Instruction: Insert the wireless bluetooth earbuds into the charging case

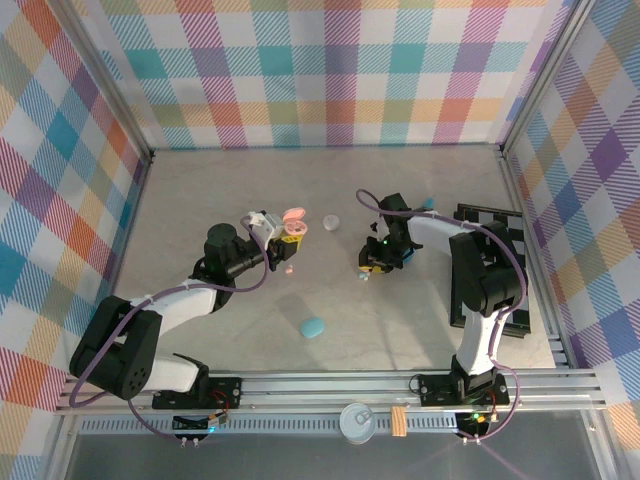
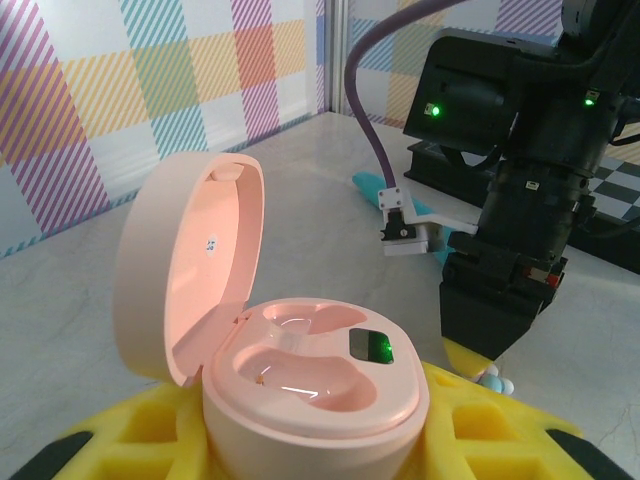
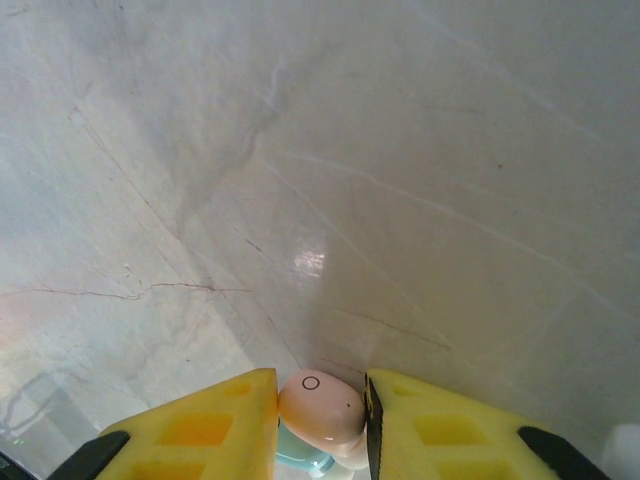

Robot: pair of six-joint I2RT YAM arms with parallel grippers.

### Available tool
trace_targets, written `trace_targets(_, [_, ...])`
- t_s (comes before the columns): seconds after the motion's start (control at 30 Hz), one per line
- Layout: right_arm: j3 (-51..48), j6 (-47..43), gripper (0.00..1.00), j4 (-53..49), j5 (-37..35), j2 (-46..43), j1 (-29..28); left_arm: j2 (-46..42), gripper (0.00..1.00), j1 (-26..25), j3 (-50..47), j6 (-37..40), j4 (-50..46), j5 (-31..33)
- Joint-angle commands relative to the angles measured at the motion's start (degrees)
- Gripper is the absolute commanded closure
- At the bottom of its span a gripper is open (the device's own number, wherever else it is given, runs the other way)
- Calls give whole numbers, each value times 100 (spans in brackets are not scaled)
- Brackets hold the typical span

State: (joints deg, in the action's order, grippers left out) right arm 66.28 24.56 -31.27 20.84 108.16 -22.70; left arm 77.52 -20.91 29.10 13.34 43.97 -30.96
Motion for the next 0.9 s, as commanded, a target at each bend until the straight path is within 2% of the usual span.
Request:
trace_targets(0.0, [-124,-42,72,-115,350,-82,-59,42,73,-1,174,80,112,-117])
trace_targets(0.27, [-139,172,77,-147,-84,-142,-58,49,73,-14,219,67,112,-132])
trace_targets(0.37, [-168,397,69,-45,-405,-233,-37,44,73,-19,227,72,104,-137])
trace_targets(0.5, [-211,870,69,58,-772,-302,79,25,73,-19,227,80,82,-125])
trace_targets(0.63, [-233,1196,69,303,-516,-233,118,40,73,-28,254,73,64,-108])
trace_targets(0.87, [-651,1218,64,569,282,-487,58,6,73,-28,298,113,-34,-109])
